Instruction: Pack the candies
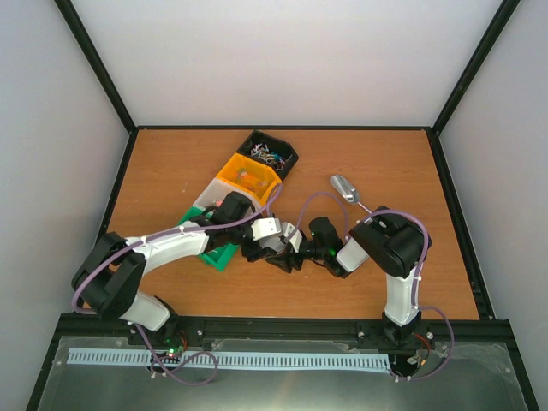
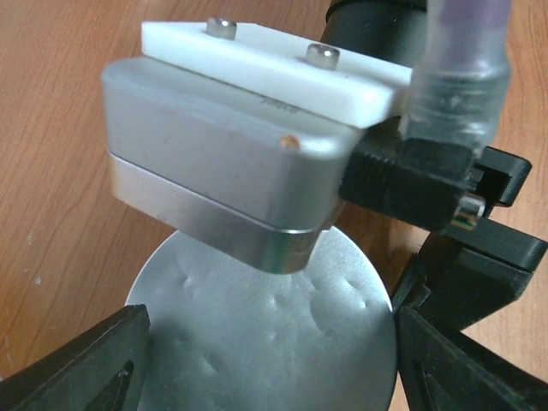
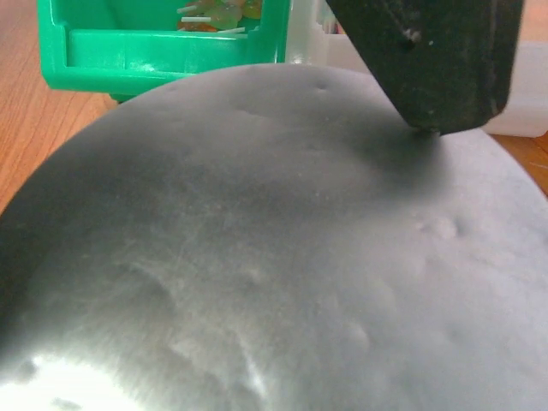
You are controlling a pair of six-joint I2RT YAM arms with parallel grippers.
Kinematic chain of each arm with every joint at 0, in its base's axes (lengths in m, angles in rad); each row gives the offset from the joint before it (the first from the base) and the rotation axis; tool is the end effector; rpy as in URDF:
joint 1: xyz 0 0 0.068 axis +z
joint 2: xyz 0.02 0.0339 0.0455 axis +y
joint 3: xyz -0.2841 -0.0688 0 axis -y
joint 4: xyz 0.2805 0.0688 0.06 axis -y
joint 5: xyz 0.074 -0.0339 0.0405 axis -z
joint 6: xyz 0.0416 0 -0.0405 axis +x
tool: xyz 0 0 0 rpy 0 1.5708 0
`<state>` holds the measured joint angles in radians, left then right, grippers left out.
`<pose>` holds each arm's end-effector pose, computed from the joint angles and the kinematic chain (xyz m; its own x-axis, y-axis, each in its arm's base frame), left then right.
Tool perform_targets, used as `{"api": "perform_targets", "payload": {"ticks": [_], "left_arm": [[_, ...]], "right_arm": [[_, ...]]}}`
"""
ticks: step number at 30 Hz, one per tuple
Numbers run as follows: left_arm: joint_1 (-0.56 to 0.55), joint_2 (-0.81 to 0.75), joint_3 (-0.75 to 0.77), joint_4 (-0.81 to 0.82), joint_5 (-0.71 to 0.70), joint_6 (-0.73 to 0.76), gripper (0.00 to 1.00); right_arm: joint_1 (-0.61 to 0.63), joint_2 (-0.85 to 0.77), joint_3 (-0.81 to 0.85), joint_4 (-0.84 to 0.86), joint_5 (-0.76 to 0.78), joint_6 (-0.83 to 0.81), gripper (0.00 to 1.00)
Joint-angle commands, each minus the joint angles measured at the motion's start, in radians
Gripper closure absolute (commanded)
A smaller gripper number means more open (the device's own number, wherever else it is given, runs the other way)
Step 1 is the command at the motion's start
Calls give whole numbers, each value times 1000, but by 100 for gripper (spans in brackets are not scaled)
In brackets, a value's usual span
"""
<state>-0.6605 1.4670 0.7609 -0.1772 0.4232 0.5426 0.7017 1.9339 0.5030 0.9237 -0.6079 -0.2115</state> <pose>0.2374 -0.2061 0.1732 -0.1275 0.6953 -0.7073 0.9704 0.2348 0.0559 0.2245 0.2208 0.0572 -0.1714 -0.3705 -0.9129 -0.9687 0.2320 0.0877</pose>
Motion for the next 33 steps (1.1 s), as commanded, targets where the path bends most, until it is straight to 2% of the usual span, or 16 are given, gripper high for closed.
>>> {"api": "perform_targets", "payload": {"ticks": [1, 3, 8, 15, 19, 23, 28, 33], "left_arm": [[-1, 19, 55, -5, -4, -3, 20], [-1, 26, 65, -19, -20, 0, 19], [-1, 16, 63, -38, -55, 4, 8], [0, 19, 70, -52, -48, 6, 11], [1, 22, 87, -88, -33, 22, 1], [1, 26, 93, -92, -47, 30, 1], [1, 38, 107, -103, -32, 41, 6], [2, 59, 133, -129, -29, 48, 5]], "right_arm": [[6, 20, -19, -61, 5, 14, 74], [6, 18, -19, -62, 5, 14, 75], [6, 18, -20, -62, 4, 13, 75], [6, 19, -19, -63, 2, 11, 74], [5, 16, -20, -65, 2, 9, 74], [5, 17, -19, -64, 0, 9, 74], [5, 18, -18, -65, 0, 10, 74], [6, 16, -20, -65, 0, 8, 74]]}}
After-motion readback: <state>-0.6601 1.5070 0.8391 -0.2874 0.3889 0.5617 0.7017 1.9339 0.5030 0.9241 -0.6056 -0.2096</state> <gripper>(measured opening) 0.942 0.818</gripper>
